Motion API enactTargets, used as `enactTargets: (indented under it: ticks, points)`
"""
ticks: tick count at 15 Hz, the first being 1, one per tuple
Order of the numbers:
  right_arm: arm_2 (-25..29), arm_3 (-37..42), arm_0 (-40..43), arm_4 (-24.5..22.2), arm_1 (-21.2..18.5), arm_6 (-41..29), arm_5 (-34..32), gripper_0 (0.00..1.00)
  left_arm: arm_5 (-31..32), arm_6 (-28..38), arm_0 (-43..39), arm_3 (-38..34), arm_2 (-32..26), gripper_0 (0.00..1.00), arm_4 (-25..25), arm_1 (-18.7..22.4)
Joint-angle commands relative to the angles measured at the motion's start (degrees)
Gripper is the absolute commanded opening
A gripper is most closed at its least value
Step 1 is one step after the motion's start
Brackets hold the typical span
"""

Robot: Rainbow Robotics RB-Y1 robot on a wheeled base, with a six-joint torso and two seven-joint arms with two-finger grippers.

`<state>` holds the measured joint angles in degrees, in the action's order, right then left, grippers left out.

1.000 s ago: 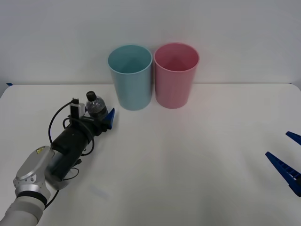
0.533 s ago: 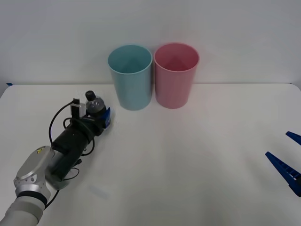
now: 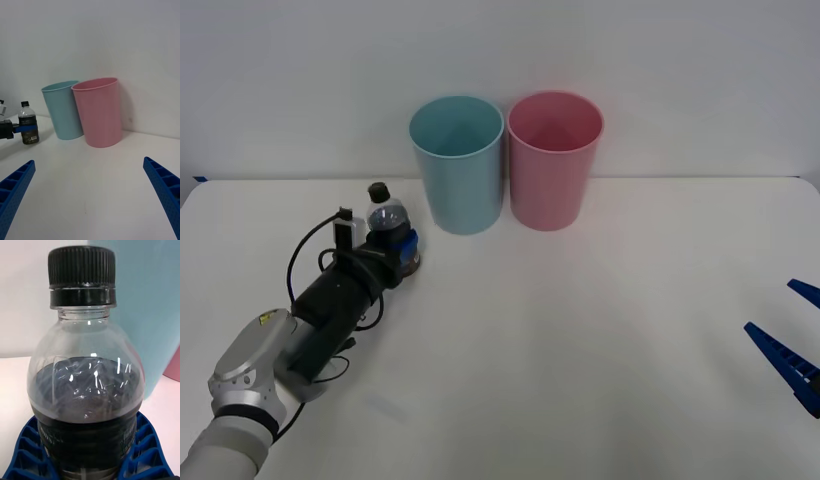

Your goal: Grasp the object on the table and drop it into the matching bin: aluminum can to the light blue bin, PET bottle to the pink bin.

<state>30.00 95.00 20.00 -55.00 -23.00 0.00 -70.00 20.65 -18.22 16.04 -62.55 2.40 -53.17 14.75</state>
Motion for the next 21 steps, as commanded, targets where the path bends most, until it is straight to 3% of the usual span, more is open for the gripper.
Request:
enactTargets:
  ticks: [1,4,9,15,21]
  points:
    - [0.0,0.0,0.0,0.0,0.0,0.0,0.0,1.0,1.06,0.02,-0.75,-1.18,1.82,0.0,5.0,5.03]
    - [0.0,0.0,0.0,0.0,0.0,0.0,0.0,1.0,1.06,0.29,-2.33,-4.69,4.72,0.0,12.21,11.09]
    - [0.0,0.0,0.0,0.0,0.0,0.0,0.0,1.0,0.62,1.78,-6.02,-12.95,3.93,0.0,17.48,15.4]
    - [0.0,0.0,0.0,0.0,0.0,0.0,0.0,1.0,0.27,5.83,-6.9,-20.78,-1.44,0.0,17.04,15.75]
    - [0.0,0.0,0.0,0.0,0.0,0.0,0.0,1.0,-2.63,21.47,-4.61,-29.65,-2.23,0.0,11.15,17.77]
